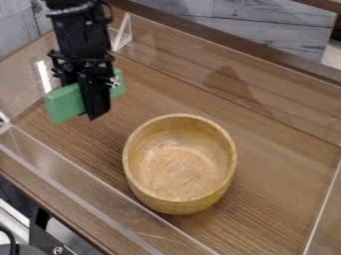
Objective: Remove the green block from inside the brown bowl and put it on the table
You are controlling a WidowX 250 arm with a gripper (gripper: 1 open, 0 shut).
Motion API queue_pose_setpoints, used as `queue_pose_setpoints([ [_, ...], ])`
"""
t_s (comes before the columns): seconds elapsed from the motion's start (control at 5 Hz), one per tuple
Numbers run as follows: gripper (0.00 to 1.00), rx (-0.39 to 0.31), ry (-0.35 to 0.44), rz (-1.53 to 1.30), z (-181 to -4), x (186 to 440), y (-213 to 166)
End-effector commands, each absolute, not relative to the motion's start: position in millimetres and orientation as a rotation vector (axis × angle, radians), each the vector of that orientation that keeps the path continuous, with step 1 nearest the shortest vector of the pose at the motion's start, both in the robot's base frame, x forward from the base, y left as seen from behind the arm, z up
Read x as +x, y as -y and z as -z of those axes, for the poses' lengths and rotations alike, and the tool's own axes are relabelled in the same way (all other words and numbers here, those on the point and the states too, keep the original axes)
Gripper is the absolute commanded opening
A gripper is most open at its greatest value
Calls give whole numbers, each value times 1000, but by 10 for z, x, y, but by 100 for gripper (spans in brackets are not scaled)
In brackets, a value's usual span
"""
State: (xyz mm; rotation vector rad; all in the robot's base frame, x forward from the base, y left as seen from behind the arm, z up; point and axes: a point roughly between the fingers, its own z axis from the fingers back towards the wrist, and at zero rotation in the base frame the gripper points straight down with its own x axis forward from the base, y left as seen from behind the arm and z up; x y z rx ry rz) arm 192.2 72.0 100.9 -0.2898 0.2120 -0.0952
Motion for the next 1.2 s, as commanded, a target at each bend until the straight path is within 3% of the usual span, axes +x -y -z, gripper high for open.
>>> queue_pose_setpoints([
  [0.0, 0, -272, -172, 106, -1048, 1985, -691],
  [1.0, 0, -266, -151, 112, -871, 2052, -589],
])
